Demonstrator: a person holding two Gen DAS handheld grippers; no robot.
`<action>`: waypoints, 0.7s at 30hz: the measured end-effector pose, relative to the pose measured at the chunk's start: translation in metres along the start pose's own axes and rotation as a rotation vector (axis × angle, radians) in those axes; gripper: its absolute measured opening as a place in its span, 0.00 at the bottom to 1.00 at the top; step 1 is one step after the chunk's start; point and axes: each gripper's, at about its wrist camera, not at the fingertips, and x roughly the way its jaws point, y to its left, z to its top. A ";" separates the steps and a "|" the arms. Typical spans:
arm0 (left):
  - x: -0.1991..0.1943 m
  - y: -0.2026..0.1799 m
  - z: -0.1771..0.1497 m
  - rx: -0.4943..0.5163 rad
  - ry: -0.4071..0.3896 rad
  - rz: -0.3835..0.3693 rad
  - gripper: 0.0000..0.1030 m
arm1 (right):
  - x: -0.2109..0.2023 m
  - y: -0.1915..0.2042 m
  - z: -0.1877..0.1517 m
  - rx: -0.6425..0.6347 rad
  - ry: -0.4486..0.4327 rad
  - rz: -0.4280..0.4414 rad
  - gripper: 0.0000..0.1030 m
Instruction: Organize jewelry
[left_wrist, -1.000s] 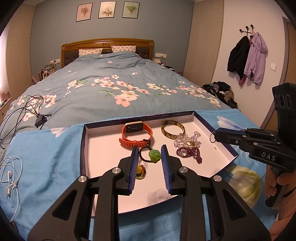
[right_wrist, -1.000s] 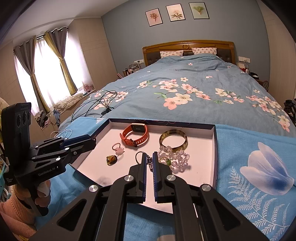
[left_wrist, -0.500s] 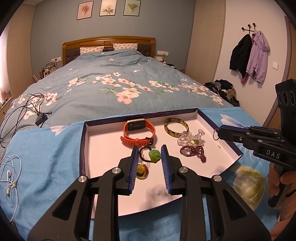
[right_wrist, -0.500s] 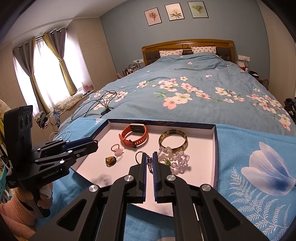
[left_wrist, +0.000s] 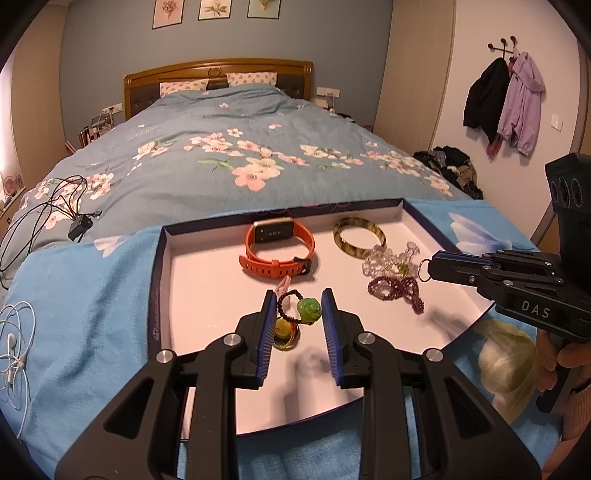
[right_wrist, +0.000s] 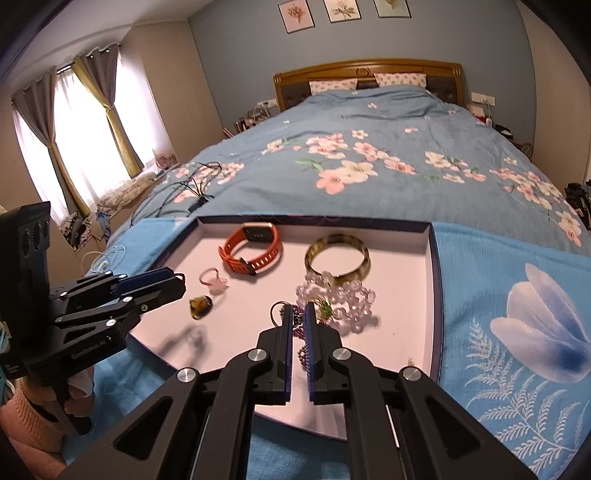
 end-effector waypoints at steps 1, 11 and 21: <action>0.002 0.000 0.000 -0.001 0.005 0.000 0.24 | 0.002 -0.002 0.000 0.003 0.008 -0.005 0.05; 0.010 0.000 -0.006 -0.013 0.042 0.001 0.36 | 0.015 -0.008 -0.010 0.025 0.059 -0.053 0.14; -0.038 0.002 -0.016 -0.018 -0.066 0.040 0.77 | -0.034 -0.002 -0.019 0.019 -0.072 -0.104 0.64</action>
